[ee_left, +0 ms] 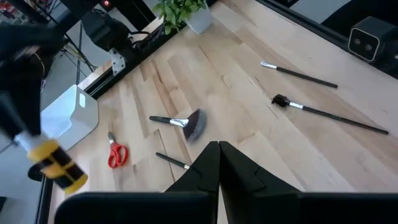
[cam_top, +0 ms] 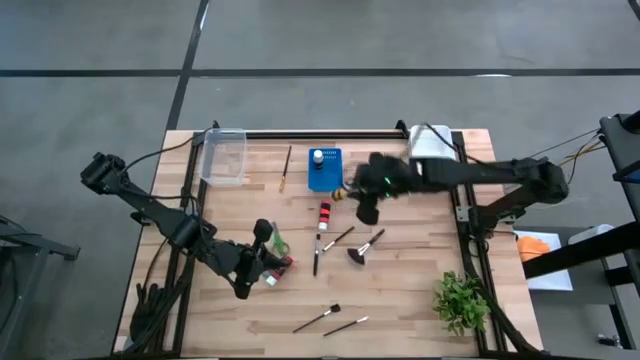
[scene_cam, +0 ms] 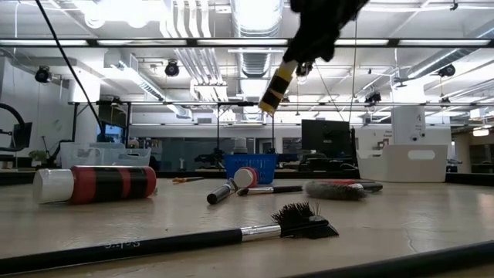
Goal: Pick & Place Paint Supplies
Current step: Put the yellow paint bottle into the blue bin
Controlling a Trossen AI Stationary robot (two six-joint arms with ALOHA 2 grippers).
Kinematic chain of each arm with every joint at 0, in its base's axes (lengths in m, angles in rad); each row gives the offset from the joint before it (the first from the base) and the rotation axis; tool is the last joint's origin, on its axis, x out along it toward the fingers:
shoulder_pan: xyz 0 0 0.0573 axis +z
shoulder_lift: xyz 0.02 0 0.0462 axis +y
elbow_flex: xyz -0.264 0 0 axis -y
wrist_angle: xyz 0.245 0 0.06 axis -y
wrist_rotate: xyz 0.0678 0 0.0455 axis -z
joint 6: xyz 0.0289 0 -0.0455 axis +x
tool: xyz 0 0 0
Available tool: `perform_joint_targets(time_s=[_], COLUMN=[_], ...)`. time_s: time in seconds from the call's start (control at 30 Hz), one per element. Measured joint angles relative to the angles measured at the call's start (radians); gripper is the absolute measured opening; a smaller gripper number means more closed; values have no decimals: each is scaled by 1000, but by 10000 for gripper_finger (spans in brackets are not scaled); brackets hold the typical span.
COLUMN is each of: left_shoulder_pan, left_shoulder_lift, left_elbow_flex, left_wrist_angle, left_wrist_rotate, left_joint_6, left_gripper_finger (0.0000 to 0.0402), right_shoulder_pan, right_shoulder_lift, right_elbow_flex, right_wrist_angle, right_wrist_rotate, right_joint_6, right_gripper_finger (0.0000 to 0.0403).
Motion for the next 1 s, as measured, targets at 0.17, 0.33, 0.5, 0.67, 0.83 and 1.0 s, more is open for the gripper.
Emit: perform_joint_targets(time_s=[0.17, 0.33, 0.5, 0.67, 0.83, 1.0], left_shoulder_pan=[0, 0, 0, 0, 1, 1], left_shoulder_lift=[0, 0, 0, 0, 0, 0], left_elbow_flex=[0, 0, 0, 0, 0, 0], left_wrist_angle=[-17, -28, -32, -40, -49, -51], left_wrist_rotate=[5, 5, 5, 6, 6, 6], left_joint_6=[-24, -50, -50, -50, -52, -51], left_gripper_finger=[11, 11, 11, 11, 11, 11], right_shoulder_pan=[-148, -262, -320, -362, -393, -412], right_shoulder_lift=[160, 308, 419, 534, 634, 721], right_elbow_flex=[184, 335, 484, 637, 778, 885], right_wrist_angle=[-162, -257, -309, -417, -545, -564], right_wrist_rotate=[-138, -210, -247, -267, -272, -274], right_joint_6=[-71, -152, -218, -264, -312, -344], right_gripper_finger=[108, 108, 108, 108, 108, 108])
